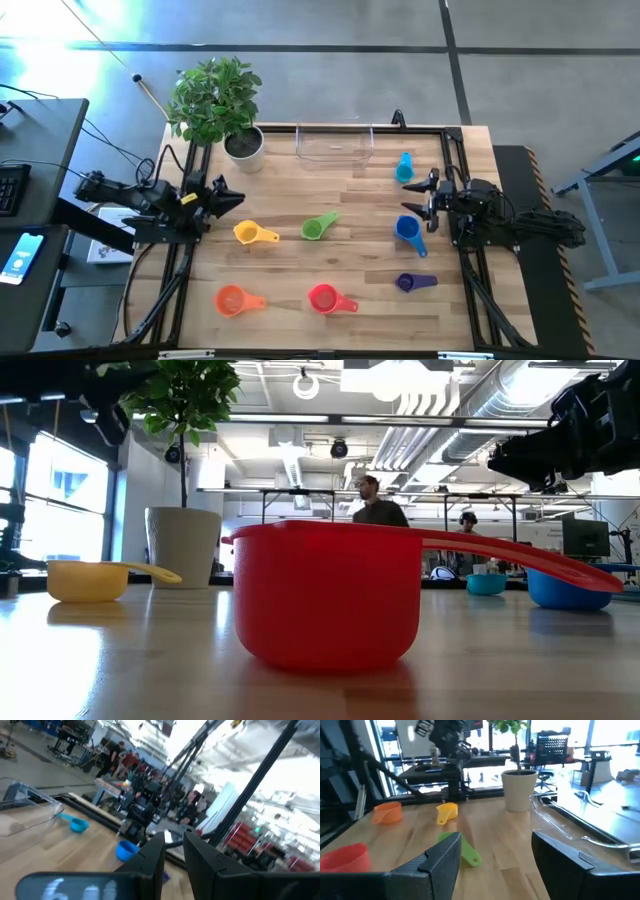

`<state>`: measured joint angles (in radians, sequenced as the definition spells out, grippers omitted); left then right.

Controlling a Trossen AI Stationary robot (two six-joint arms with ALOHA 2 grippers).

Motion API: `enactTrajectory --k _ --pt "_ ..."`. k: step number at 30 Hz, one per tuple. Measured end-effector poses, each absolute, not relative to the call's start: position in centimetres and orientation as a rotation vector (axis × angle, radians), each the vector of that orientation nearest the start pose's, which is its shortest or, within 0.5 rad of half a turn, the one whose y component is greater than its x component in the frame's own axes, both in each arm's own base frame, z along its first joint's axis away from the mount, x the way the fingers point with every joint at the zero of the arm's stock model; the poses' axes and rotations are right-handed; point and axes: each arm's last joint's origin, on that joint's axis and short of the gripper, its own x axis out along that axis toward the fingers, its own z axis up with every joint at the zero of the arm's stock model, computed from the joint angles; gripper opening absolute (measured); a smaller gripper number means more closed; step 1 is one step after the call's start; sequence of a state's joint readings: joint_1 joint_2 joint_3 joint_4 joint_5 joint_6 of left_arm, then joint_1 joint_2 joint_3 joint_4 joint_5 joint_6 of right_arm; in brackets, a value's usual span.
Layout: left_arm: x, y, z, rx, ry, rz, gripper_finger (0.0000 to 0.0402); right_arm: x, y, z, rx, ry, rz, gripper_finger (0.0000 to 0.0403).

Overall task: Nest measuring cups in basket
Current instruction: Stack the red measuring cup on top of the orange measuring cup

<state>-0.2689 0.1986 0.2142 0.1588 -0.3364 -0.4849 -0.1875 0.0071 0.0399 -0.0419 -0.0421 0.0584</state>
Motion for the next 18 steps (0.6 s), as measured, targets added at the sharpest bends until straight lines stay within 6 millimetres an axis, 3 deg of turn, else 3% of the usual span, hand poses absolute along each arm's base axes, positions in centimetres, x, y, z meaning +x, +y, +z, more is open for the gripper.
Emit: enactTrajectory --k 11,18 --pt "14.1 -3.0 28.4 -0.443 0.034 0.058 0.0062 9.3 -2.0 17.6 0.538 -0.085 -0.26 0.0234" --pt "17.0 -3.8 30.5 -0.351 0.11 0.048 0.0062 9.3 -2.0 17.6 0.69 -0.106 -0.256 0.0234"
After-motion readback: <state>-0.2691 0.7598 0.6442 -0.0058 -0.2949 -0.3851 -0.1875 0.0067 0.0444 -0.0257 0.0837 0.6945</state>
